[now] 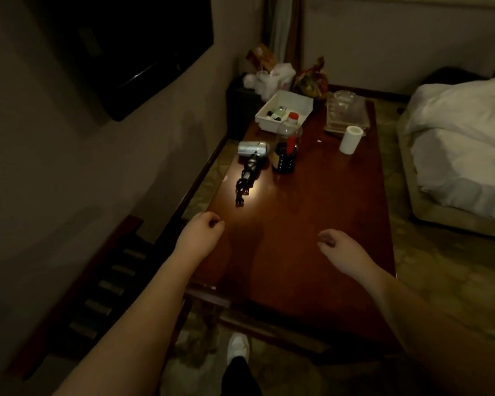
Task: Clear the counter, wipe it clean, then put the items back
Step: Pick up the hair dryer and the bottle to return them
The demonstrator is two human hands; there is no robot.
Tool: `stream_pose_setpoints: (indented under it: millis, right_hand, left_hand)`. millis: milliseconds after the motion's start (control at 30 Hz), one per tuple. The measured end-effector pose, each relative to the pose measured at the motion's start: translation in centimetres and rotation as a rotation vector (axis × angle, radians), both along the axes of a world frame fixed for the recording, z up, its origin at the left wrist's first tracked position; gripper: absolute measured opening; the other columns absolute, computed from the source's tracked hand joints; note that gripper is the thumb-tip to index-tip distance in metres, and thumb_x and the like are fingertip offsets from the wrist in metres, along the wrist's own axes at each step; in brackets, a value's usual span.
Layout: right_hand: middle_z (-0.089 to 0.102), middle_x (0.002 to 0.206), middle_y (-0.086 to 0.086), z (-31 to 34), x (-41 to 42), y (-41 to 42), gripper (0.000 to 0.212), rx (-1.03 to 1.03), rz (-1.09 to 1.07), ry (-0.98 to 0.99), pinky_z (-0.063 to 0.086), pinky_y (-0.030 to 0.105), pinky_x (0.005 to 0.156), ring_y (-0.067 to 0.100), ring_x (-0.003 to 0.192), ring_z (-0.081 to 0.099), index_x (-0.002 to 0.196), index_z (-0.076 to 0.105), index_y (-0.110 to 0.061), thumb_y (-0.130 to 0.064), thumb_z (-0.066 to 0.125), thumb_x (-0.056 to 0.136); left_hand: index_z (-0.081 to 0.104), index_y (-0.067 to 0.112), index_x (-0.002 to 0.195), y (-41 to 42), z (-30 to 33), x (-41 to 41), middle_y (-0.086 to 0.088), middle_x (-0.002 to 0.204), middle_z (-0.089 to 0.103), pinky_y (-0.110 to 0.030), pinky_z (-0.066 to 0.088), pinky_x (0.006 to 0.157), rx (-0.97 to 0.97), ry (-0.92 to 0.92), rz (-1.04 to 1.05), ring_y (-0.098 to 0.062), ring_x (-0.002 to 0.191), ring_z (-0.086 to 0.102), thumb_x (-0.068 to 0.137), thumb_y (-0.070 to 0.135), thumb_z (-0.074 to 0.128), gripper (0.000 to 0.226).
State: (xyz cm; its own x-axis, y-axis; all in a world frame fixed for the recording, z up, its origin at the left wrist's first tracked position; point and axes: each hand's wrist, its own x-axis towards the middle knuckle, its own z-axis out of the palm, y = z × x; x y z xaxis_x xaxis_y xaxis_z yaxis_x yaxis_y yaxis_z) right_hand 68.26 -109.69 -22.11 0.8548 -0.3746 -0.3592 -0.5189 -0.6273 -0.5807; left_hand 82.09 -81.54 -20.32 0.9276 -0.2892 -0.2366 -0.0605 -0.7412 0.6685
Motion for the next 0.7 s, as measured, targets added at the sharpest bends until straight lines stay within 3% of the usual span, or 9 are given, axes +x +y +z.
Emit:
stream_pose_setpoints:
  millis: [167, 333, 433, 600, 700]
  right_hand:
    - [0.048, 0.14, -0.002, -0.7, 7.8, -1.8, 0.042, 0.036, -0.089, 0.006, 0.039, 0.026, 0.095, 0.015, 0.123, 0.049, 0.138, 0.044, -0.019, -0.031, 0.05, 0.098]
    - [0.047, 0.142, -0.001, -0.9, 17.1, -3.7, 0.048, 0.082, -0.206, -0.006, 0.041, 0.027, 0.092, 0.017, 0.123, 0.05, 0.141, 0.041, -0.02, -0.036, 0.052, 0.097]
    - [0.047, 0.141, 0.002, -0.9, 22.6, -4.9, 0.048, 0.131, -0.289, -0.049, 0.038, 0.027, 0.091, 0.019, 0.124, 0.049, 0.139, 0.043, -0.018, -0.037, 0.053, 0.096]
    - [0.046, 0.142, 0.002, -0.5, 30.4, -5.8, 0.051, 0.27, -0.489, -0.242, 0.04, 0.027, 0.089, 0.018, 0.125, 0.049, 0.141, 0.039, -0.016, -0.033, 0.054, 0.095]
    - [0.053, 0.133, -0.001, -1.0, 32.7, -5.8, 0.049, 0.366, -0.552, -0.316, 0.044, 0.03, 0.091, 0.018, 0.116, 0.055, 0.138, 0.042, -0.018, -0.035, 0.056, 0.094]
  left_hand:
    - [0.061, 0.02, 0.117, -3.6, -1.3, 8.7, 0.002, 0.089, 0.058, -0.025, 0.033, 0.049, -0.004, 0.033, -0.037, -0.012, 0.065, 0.05, 0.096, 0.034, 0.049, 0.028]
    - [0.059, 0.019, 0.111, -7.4, -2.8, 16.5, 0.001, 0.085, 0.061, -0.026, 0.037, 0.051, -0.002, 0.127, -0.062, -0.013, 0.064, 0.056, 0.095, 0.03, 0.05, 0.021]
    - [0.056, 0.019, 0.116, -9.8, -4.2, 20.1, -0.002, 0.095, 0.062, -0.027, 0.042, 0.057, -0.01, 0.189, -0.058, -0.015, 0.07, 0.058, 0.095, 0.029, 0.052, 0.023]
    - [0.044, 0.013, 0.138, -13.8, -7.4, 24.8, -0.006, 0.132, 0.049, -0.027, 0.042, 0.076, -0.022, 0.216, -0.043, -0.019, 0.108, 0.055, 0.093, 0.039, 0.057, 0.054]
    - [0.045, 0.01, 0.133, -15.6, -9.5, 27.1, -0.008, 0.133, 0.046, -0.035, 0.047, 0.088, 0.018, 0.202, -0.046, -0.025, 0.115, 0.051, 0.089, 0.047, 0.06, 0.06]
